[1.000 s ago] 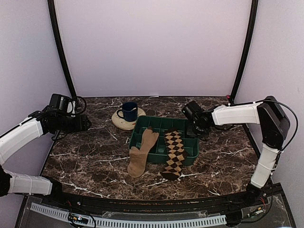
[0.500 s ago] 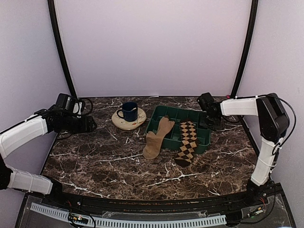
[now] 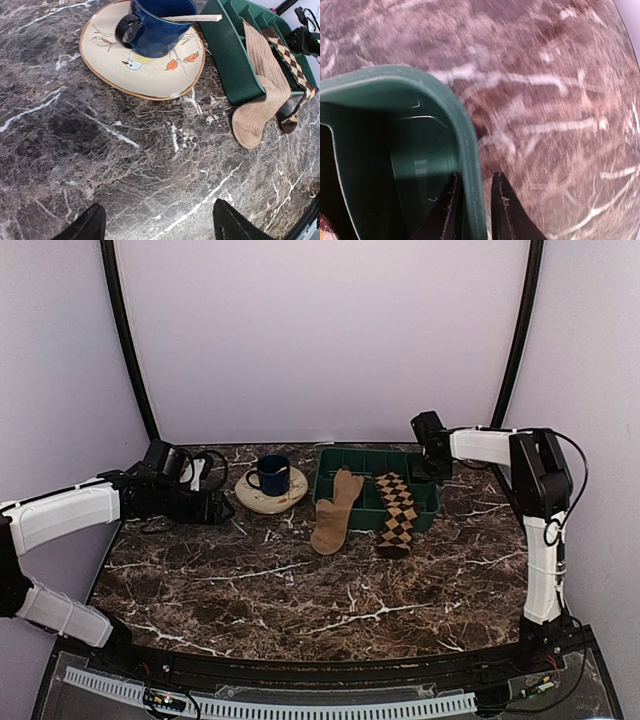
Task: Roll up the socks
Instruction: Move the storage box to the center of the board, then pick up the sock from the storage box.
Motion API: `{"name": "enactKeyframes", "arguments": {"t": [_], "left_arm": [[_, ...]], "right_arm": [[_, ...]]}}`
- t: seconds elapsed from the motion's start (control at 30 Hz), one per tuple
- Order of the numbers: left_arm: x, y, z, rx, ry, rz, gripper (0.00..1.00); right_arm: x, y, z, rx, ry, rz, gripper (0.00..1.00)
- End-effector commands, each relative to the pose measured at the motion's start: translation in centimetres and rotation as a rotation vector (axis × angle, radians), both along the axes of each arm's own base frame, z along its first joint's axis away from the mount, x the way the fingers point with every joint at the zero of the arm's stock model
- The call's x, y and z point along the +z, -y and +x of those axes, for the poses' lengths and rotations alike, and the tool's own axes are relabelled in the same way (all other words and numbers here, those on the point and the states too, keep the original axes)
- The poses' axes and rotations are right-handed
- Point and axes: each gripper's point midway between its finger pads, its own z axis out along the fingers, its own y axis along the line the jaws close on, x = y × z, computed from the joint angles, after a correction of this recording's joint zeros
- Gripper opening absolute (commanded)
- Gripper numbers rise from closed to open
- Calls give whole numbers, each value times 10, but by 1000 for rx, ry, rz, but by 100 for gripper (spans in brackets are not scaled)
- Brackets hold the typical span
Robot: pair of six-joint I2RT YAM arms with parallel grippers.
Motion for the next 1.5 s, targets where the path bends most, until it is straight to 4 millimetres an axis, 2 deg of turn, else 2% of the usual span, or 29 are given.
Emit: {"name": "enactKeyframes", "arguments": {"t": [0.0,0.17,0.33,0.43,0.53,0.7,0.8,0.9,1.07,1.37,1.47], "left_arm": [[13,31,8,-86,58,-40,76],[4,61,8,-147,58,-40,77],[-7,96,2,-219,65,-24,78],[-14,120,-3,-267,84,-3,79],[-22,141,-6,-309,103,37,79],[-34,174,-9,-370,152,130,80],[-41,188,-5,-370,165,180,80],[-47,193,4,-312,151,211,80],[-50,197,21,-166,99,184,77],[-62,218,27,-136,-1,155,64],[-73,218,27,-123,-31,173,62]], "right_arm": [[19,-1,40,18,84,2,18],[25,-4,68,17,112,14,19],[34,-2,87,2,143,31,20],[34,-2,92,3,150,40,26],[35,-4,93,20,152,54,36],[54,-9,89,49,197,85,51],[72,-10,85,60,233,101,56],[96,-8,76,65,277,114,59],[121,-3,57,72,340,131,63],[150,-5,27,89,403,153,67],[159,-11,16,103,421,155,67]]}}
